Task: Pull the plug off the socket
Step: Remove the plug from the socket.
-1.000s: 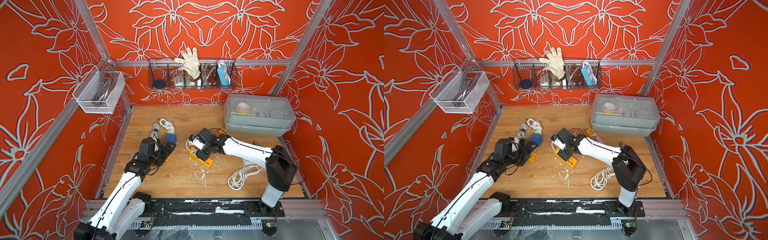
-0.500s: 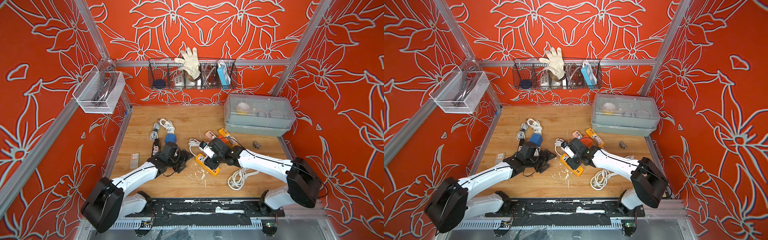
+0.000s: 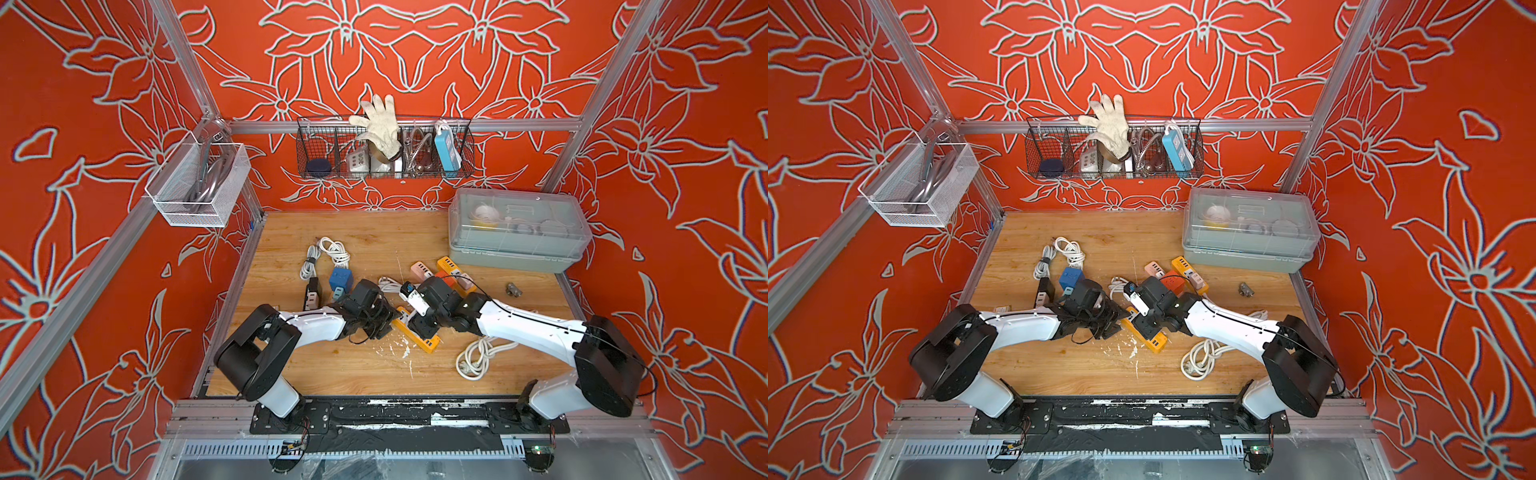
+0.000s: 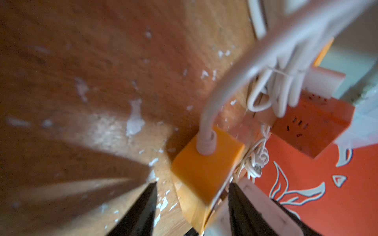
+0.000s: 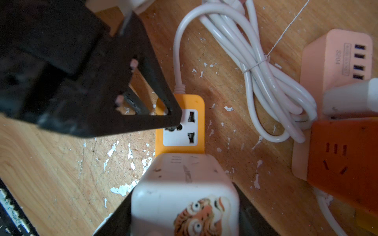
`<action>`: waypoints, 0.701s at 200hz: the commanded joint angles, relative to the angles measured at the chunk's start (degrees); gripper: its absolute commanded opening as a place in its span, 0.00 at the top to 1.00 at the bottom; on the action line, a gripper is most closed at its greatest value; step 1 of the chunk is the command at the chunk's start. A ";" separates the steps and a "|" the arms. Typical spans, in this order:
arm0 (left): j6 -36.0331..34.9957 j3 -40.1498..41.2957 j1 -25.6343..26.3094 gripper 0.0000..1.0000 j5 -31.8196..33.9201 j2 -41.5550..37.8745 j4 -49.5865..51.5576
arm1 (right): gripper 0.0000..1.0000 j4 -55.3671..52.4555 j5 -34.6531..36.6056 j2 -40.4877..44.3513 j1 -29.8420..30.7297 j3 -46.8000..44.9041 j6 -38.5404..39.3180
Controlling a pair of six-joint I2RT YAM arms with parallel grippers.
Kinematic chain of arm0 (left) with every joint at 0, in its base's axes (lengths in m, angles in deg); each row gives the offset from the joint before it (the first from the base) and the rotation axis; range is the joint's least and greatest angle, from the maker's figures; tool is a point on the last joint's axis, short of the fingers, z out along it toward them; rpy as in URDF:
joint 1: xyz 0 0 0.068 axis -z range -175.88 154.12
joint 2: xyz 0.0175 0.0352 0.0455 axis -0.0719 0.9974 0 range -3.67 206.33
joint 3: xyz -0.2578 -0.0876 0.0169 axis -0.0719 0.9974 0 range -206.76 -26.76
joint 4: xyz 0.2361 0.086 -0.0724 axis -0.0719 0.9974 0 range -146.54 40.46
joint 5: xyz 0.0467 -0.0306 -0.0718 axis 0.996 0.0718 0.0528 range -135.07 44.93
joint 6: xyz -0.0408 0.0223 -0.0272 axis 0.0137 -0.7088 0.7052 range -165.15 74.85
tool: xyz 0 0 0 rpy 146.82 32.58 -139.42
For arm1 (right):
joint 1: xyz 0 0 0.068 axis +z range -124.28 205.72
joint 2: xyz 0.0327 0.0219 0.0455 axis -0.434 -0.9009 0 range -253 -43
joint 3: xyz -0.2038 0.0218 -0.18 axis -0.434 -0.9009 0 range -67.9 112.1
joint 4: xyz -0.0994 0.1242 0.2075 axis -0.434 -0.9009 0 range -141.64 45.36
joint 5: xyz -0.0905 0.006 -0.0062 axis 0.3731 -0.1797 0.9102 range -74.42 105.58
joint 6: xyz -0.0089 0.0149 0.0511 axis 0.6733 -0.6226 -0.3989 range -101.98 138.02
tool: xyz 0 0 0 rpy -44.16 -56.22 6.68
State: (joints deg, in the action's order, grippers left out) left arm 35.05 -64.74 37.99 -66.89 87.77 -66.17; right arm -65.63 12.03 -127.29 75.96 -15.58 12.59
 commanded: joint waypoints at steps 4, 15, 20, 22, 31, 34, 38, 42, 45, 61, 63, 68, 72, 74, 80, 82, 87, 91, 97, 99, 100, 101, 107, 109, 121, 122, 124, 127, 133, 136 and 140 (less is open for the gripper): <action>0.79 -1.64 0.34 0.52 -0.73 2.74 -0.95 | 0.45 -0.59 0.50 -0.70 -0.05 -0.28 -1.80; 0.74 -2.11 0.36 0.52 -0.84 3.38 -0.37 | 0.45 -0.56 0.21 -1.00 0.11 -0.11 -1.91; 0.94 -2.27 0.33 0.54 -0.87 3.60 0.22 | 0.46 -0.65 0.06 -1.13 0.23 0.04 -1.91; 1.03 -2.43 0.35 0.55 -0.97 3.71 0.68 | 0.46 -0.72 0.00 -1.25 0.28 0.13 -1.92; 0.70 -3.17 0.32 0.56 -1.05 4.16 3.28 | 0.46 -1.18 0.10 -1.81 0.84 0.69 -2.04; 0.47 -3.37 0.32 0.56 -1.05 4.33 3.90 | 0.46 -1.43 0.26 -2.01 1.01 0.89 -2.08; 0.51 -3.56 0.34 0.56 -0.97 4.52 4.80 | 0.46 -1.85 0.57 -2.31 1.40 1.33 -2.12; 0.71 -3.74 0.35 0.57 -0.98 4.76 6.08 | 0.47 -2.21 0.90 -2.79 1.63 1.73 -2.32; 0.93 -3.84 0.35 0.57 -1.02 4.92 7.10 | 0.47 -2.61 1.30 -3.16 1.81 2.09 -2.49; 1.69 -3.36 0.37 0.57 -0.74 5.55 9.34 | 0.50 -6.34 3.29 -5.94 2.01 5.44 -5.13; 1.88 -3.10 0.33 0.57 -0.65 5.60 9.36 | 0.50 -6.85 3.42 -6.36 2.00 6.09 -5.36; 2.62 -2.48 0.32 0.57 -0.52 5.60 9.24 | 0.50 -7.98 3.42 -7.21 1.94 7.39 -6.04; 3.10 -1.93 0.33 0.58 -0.30 5.59 9.15 | 0.50 -8.79 3.35 -7.90 1.74 8.44 -6.49; 3.29 -1.71 0.32 0.58 -0.14 5.59 9.11 | 0.50 -9.28 3.24 -8.17 1.58 8.91 -6.73; 3.63 -1.04 0.25 0.60 0.22 5.59 9.09 | 0.50 -10.18 2.41 -8.87 1.01 10.24 -7.60; 3.77 -0.89 0.24 0.60 0.29 5.66 9.14 | 0.50 -10.51 2.12 -9.14 0.76 10.61 -7.87; 3.90 -0.48 0.25 0.60 0.52 5.62 9.34 | 0.50 -11.15 1.48 -9.60 0.28 11.46 -8.44; 3.99 -0.25 0.26 0.61 0.70 5.61 9.51 | 0.50 -11.66 1.01 -9.86 -0.25 11.95 -8.94; 3.92 0.04 0.14 0.60 0.94 5.80 9.54 | 0.50 -12.24 0.54 -9.94 -0.92 12.55 -9.29; 3.91 0.15 0.10 0.61 0.98 5.84 9.54 | 0.51 -12.38 0.36 -9.86 -1.17 12.66 -9.39; 3.91 0.17 0.12 0.61 0.94 5.85 9.58 | 0.50 -12.44 0.33 -9.85 -1.27 12.69 -9.45; 3.91 0.22 0.09 0.61 0.97 5.90 9.61 | 0.50 -12.51 0.27 -9.85 -1.37 12.71 -9.44; 3.93 0.54 -0.08 0.61 1.02 6.09 9.63 | 0.51 -12.74 0.32 -9.45 -1.76 12.63 -9.51; 3.98 0.58 -0.15 0.61 0.96 6.22 9.63 | 0.51 -12.82 0.37 -9.24 -1.91 12.59 -9.51; 4.25 1.20 -0.45 0.61 0.71 6.83 9.22 | 0.51 -12.44 1.13 -7.89 -2.02 11.54 -8.96; 4.26 1.26 -0.42 0.61 0.72 6.91 9.21 | 0.51 -12.38 1.15 -7.76 -1.96 11.43 -8.97; 4.32 1.33 -0.46 0.61 0.64 6.91 9.15 | 0.52 -12.22 1.24 -7.39 -1.89 11.17 -8.91; 4.30 1.46 -0.48 0.61 0.57 7.07 9.11 | 0.52 -11.96 1.53 -7.00 -1.71 10.82 -8.82; 4.30 1.55 -0.55 0.61 0.55 7.33 9.03 | 0.53 -11.40 2.30 -6.20 -0.91 10.16 -8.62; 4.34 1.54 -0.54 0.61 0.54 7.42 9.02 | 0.53 -11.17 2.72 -5.75 -0.27 9.90 -8.40; 4.30 1.57 -0.63 0.61 0.44 7.56 9.06 | 0.53 -10.69 3.54 -5.19 0.83 9.56 -8.20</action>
State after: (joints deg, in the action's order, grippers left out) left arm 38.44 -66.79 37.38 -67.35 91.15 -67.19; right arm -76.30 12.77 -135.49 75.22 -4.63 6.71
